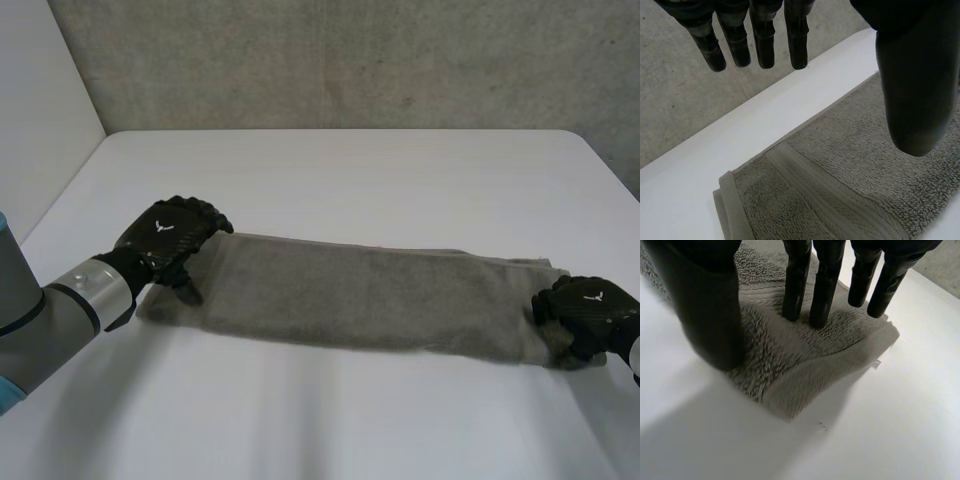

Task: Fold the towel.

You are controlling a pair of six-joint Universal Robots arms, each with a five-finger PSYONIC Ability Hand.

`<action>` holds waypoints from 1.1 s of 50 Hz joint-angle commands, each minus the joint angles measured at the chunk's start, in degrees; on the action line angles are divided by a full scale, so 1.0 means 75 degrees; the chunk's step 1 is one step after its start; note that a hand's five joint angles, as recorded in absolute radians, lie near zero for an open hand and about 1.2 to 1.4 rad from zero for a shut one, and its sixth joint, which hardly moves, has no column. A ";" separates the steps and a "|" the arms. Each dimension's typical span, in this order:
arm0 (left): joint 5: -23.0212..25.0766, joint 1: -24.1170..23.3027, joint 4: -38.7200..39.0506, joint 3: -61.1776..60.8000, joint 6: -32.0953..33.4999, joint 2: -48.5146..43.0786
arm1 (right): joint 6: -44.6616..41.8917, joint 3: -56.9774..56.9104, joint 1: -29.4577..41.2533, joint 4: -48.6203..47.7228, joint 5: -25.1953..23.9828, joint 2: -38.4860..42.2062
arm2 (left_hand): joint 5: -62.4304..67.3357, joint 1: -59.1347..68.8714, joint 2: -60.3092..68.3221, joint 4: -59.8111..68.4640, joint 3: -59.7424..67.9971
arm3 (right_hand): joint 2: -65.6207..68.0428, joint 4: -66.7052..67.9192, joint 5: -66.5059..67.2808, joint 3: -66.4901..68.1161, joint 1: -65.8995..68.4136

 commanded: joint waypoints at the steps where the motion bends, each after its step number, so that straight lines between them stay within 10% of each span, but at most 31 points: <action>1: -0.0001 0.0018 0.0001 -0.0013 -0.0001 -0.0007 | -0.0127 -0.0081 -0.0001 -0.0082 0.0033 0.0111 | 0.0063 -0.0435 -0.0113 -0.0448 -0.0391 | 0.4800 -0.0582 0.4786 -0.0327 0.4816; 21: -0.0001 0.0076 -0.0010 -0.0060 -0.0001 0.0028 | -0.1005 -0.1660 -0.2215 -0.0094 0.0127 -0.0041 | 0.0063 -0.0435 -0.0113 -0.0448 -0.0391 | 0.4815 -0.0582 0.4801 -0.0327 0.4831; 30: -0.0013 0.0064 -0.0010 -0.0072 -0.0001 0.0040 | -0.0830 -0.3034 -0.1771 0.0609 0.0150 -0.0392 | 0.0063 -0.0435 -0.0113 -0.0448 -0.0391 | 0.4815 -0.0582 0.4801 -0.0327 0.4831; 43: -0.0036 0.0041 -0.0010 -0.0072 -0.0013 0.0063 | 0.0330 -0.4206 0.2589 0.0586 0.0724 -0.0557 | 0.0086 -0.0412 -0.0091 -0.0448 -0.0391 | 0.4815 -0.0582 0.4801 -0.0327 0.4831; 55: -0.0072 0.0006 -0.0010 -0.0048 -0.0024 0.0157 | 0.0342 -0.4452 0.6641 -0.0316 0.1614 0.1515 | 0.0063 -0.0435 -0.0113 -0.0448 -0.0391 | 0.4815 -0.0582 0.4801 -0.0327 0.4831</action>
